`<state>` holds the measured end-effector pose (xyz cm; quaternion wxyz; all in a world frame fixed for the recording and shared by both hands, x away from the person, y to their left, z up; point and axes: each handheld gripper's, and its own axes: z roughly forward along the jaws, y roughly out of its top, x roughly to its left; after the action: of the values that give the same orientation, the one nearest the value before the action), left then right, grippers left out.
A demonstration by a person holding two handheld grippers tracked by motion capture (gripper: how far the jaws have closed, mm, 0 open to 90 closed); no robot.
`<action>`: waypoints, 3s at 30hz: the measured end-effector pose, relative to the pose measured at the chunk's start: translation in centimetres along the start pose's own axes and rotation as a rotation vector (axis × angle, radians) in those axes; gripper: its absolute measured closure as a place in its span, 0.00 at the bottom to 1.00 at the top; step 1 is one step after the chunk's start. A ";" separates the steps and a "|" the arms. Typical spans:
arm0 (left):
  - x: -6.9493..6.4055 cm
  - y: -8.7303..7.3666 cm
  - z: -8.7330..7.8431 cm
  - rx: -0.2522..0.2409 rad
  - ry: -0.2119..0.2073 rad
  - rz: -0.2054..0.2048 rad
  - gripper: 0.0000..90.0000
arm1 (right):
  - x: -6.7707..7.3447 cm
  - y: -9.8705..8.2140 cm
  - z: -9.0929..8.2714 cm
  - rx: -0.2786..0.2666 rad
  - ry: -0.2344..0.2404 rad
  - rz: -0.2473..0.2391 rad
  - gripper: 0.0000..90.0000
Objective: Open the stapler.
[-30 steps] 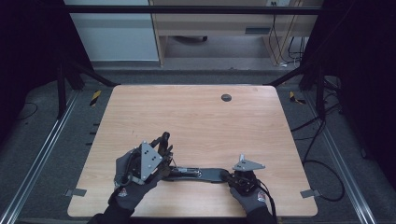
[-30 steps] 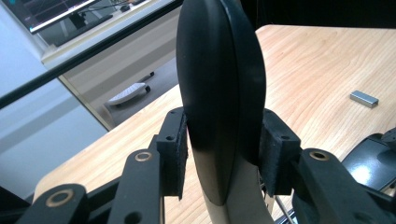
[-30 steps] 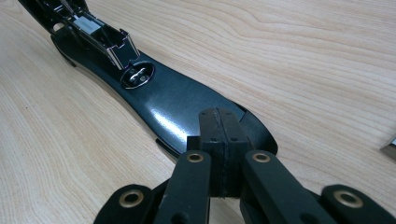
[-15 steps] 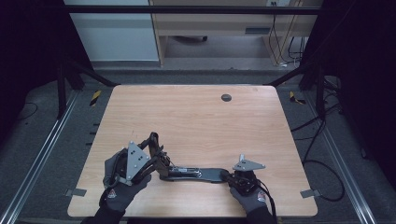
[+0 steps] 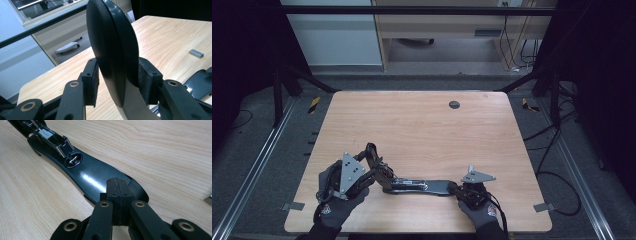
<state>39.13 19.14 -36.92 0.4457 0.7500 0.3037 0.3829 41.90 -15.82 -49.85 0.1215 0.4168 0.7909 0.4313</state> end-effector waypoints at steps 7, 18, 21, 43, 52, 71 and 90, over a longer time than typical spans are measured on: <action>0.5 -0.4 -0.2 -0.001 -0.003 -0.018 0.61 | 0.0 0.0 0.0 0.002 -0.001 0.002 1.00; 1.3 -0.9 -0.5 0.002 -0.004 -0.050 0.61 | 0.0 0.0 0.0 0.000 0.000 0.000 1.00; 1.4 -1.0 -0.5 0.002 -0.005 -0.055 0.60 | 0.0 0.0 0.0 -0.001 -0.003 -0.004 1.00; 2.6 -1.8 -0.5 0.002 -0.003 -0.098 0.59 | 0.0 0.0 0.1 -0.001 -0.006 -0.006 1.00; 2.9 -2.3 -1.0 0.003 0.006 -0.111 0.58 | 0.0 0.0 0.1 0.000 -0.006 -0.004 1.00; 4.9 -4.6 -1.6 0.044 0.019 -0.191 0.52 | 0.0 0.0 0.1 0.001 -0.003 -0.006 1.00; 5.1 -5.4 -1.7 0.031 0.033 -0.180 0.45 | -0.2 0.1 0.0 0.015 0.006 0.001 1.00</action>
<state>39.74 26.16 -39.75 0.4615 0.7201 0.3831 0.3489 42.07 -15.91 -49.77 0.1157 0.4171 0.7942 0.4264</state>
